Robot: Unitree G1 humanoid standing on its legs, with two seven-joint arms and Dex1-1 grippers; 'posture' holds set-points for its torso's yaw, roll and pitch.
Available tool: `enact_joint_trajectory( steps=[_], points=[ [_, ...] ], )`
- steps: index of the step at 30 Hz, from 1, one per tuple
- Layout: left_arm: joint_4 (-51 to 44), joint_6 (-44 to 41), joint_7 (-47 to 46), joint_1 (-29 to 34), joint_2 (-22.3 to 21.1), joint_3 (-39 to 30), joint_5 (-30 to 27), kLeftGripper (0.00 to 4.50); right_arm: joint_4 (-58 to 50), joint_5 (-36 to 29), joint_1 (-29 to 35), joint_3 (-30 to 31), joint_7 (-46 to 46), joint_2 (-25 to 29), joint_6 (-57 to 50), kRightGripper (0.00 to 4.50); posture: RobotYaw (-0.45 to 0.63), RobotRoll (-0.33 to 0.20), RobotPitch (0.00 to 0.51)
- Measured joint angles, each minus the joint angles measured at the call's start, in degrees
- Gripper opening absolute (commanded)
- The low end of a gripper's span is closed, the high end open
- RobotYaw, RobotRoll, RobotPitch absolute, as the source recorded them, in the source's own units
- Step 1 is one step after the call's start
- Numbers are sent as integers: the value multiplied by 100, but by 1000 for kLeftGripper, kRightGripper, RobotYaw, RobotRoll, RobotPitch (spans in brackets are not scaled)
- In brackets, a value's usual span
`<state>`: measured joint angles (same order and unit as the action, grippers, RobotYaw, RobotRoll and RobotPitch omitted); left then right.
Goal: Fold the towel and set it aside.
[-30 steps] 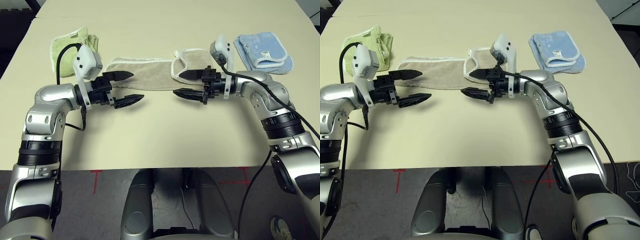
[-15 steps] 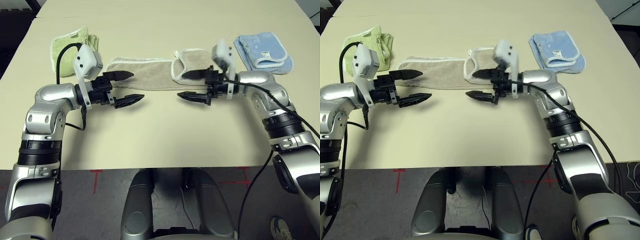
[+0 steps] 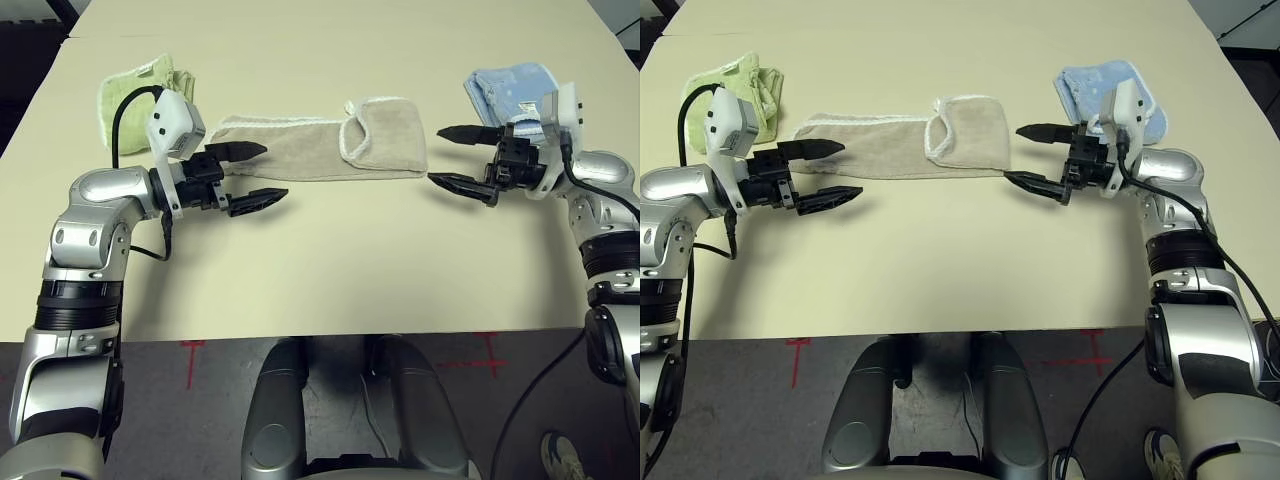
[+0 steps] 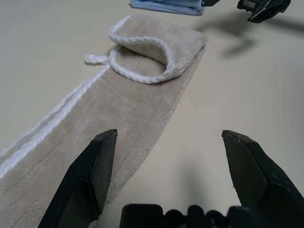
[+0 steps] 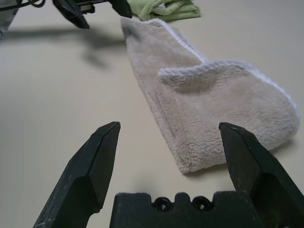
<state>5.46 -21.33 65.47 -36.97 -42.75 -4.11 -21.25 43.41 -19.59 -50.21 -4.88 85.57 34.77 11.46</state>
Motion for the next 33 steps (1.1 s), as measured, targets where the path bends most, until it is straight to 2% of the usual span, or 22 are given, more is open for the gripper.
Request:
enact_joint_trajectory(
  steps=[5, 12, 16, 19, 22, 27, 31, 33],
  points=[
    [-4, -41, -147, 229, -16, -86, -2, 4500, 85, -48, -17, -44, 349, 82, 4, 4489, 65, 0, 291],
    [-75, -13, -1012, 555, 153, -369, 15, 4500, 531, -24, -156, -43, 568, 93, 112, 4489, 95, 0, 284],
    [-218, -450, -1529, 760, 111, -674, -2, 4500, 658, 22, -211, -44, 562, 81, 184, 4489, 99, 0, 283],
    [-201, -885, -1740, 804, -85, -943, -102, 4500, 665, 22, -234, -45, 560, 71, 194, 4489, 101, 0, 283],
    [-193, -1520, -1824, 778, -319, -1238, -364, 4500, 739, 26, -238, -45, 561, 72, 201, 4489, 103, 0, 283],
    [-120, -3542, -2128, 160, -425, -1795, -1306, 4500, 801, 64, -240, -44, 550, 72, 221, 4489, 101, 0, 283],
    [-103, -4670, -2451, -194, -205, -2132, -1898, 4500, 820, 76, -240, -44, 514, 65, 243, 4489, 99, 0, 283],
    [-72, -5195, -2679, -290, 56, -2287, -2127, 4500, 829, 80, -240, -44, 487, 64, 247, 4489, 97, 0, 284]
  ],
)
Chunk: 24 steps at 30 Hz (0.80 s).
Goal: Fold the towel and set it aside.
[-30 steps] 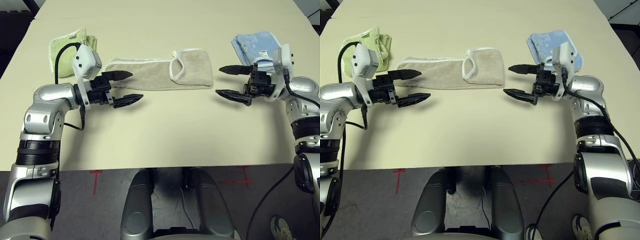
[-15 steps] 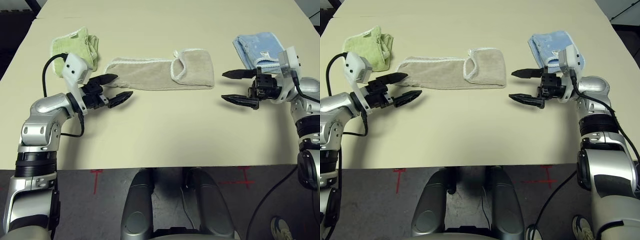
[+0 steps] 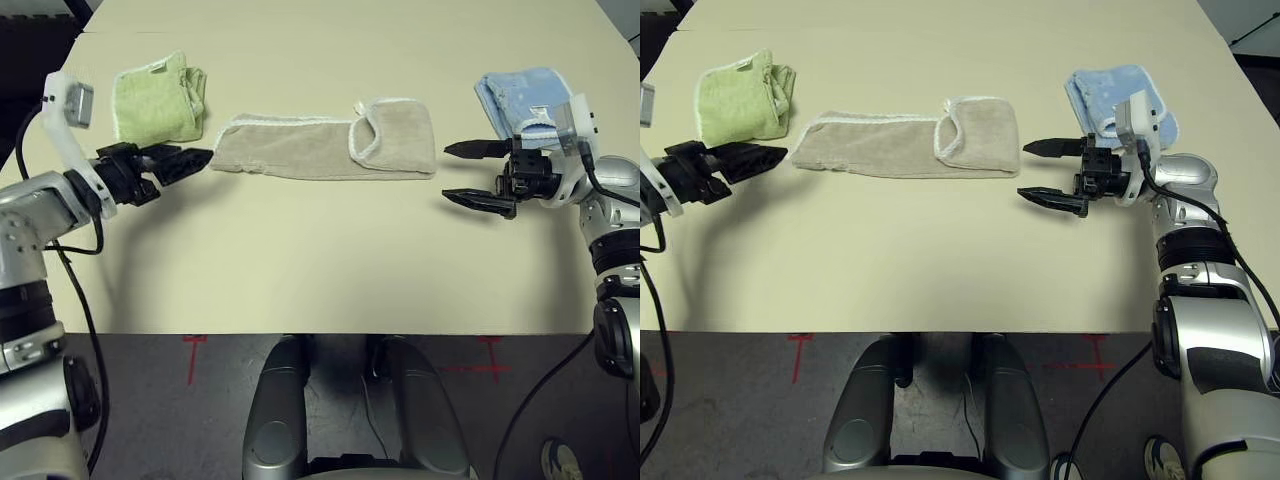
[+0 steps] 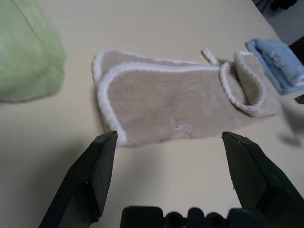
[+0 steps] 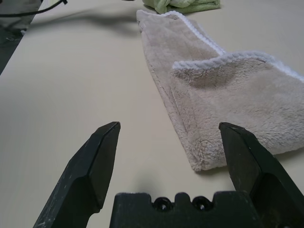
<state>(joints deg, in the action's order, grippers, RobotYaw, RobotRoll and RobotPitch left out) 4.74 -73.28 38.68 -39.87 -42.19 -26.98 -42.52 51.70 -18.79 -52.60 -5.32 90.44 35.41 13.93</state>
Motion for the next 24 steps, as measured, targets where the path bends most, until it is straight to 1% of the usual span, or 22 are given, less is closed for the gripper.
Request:
enact_joint_trajectory(
  steps=[3, 5, 8, 10, 15, 24],
  points=[
    [108, -487, -358, -202, 347, -281, -173, 4500, 4, 3, 0, 0, -17, -6, 8, 4489, 95, 0, 283],
    [235, -826, -675, -464, 600, -613, -286, 4500, 10, 3, 0, -1, -34, -5, 10, 4489, 94, 0, 283],
    [485, -1160, -1154, -765, 867, -1010, -303, 4500, 10, 0, -3, -4, -83, -10, 11, 4489, 92, 0, 282],
    [630, -1286, -1392, -843, 963, -1181, -282, 4500, 10, -1, -3, -5, -103, -10, 10, 4489, 88, 0, 282],
    [761, -1589, -1766, -889, 996, -1390, -227, 4500, 9, -2, -3, -5, -118, -10, 10, 4489, 86, 0, 281],
    [665, -1825, -1947, -724, 1020, -1567, -241, 4500, 8, -1, -2, -5, -129, -11, 11, 4489, 83, 0, 279]
  ],
)
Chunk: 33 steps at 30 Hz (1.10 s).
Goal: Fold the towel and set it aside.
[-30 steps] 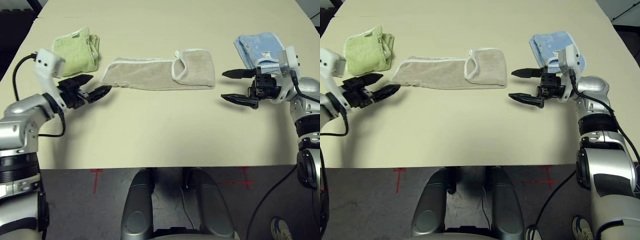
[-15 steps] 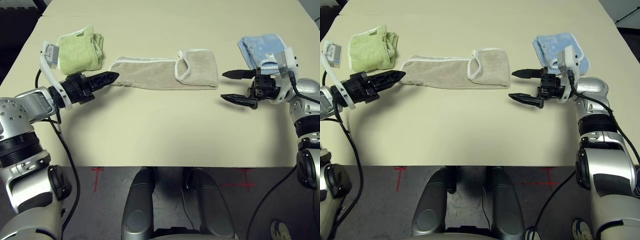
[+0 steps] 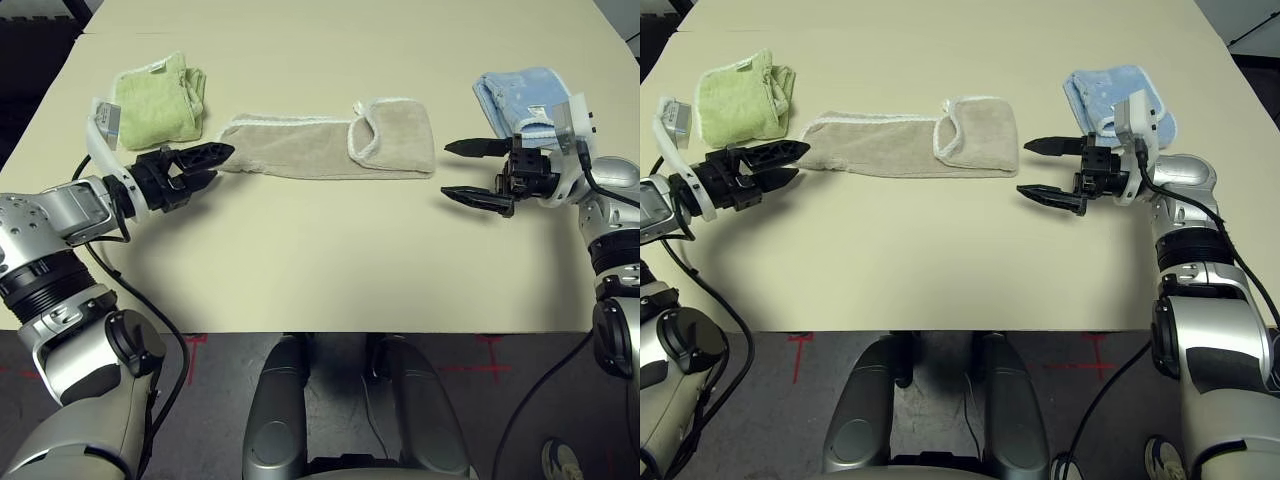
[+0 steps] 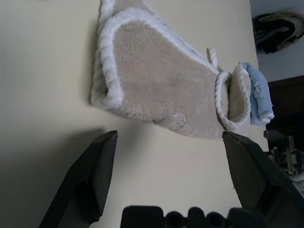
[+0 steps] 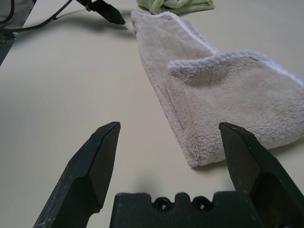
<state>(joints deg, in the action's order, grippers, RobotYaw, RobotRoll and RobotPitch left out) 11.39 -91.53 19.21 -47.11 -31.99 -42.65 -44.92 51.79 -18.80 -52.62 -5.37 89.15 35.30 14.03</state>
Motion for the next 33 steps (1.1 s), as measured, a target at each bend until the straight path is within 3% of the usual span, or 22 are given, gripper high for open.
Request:
enact_joint_trajectory(
  steps=[22, 26, 33],
  points=[
    [701, 1107, -463, -387, 364, 128, 335, 4500, -221, -2, 183, 0, -111, 26, -18, 4489, 55, 0, 279],
    [760, 1261, -512, -385, 364, 219, 363, 3559, -221, -1, 184, 0, -131, 33, -18, 4500, 58, 0, 278],
    [771, 1444, -673, -382, 364, 275, 437, 867, -223, -1, 184, 1, -142, 33, -18, 4500, 59, 0, 276]
  ],
)
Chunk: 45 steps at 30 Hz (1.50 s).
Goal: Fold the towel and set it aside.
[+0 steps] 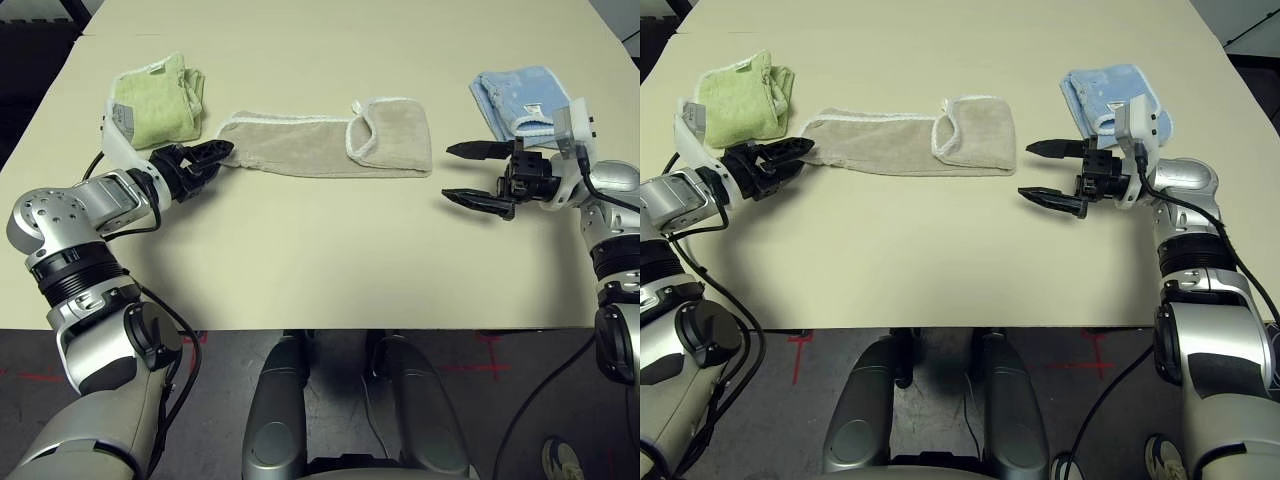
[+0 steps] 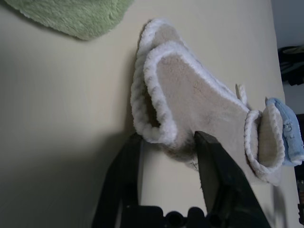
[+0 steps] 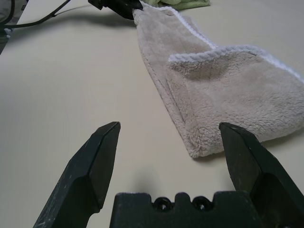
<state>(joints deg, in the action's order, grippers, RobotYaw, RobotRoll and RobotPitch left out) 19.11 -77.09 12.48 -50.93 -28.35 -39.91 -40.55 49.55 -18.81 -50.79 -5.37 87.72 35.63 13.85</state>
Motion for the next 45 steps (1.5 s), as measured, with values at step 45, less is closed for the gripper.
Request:
enact_joint_trajectory(
  steps=[45],
  points=[
    [-2193, -1045, -793, -686, 594, -521, -434, 26, 450, 256, -392, 2, -36, -85, 215, 4500, 83, 0, 258]
  ],
)
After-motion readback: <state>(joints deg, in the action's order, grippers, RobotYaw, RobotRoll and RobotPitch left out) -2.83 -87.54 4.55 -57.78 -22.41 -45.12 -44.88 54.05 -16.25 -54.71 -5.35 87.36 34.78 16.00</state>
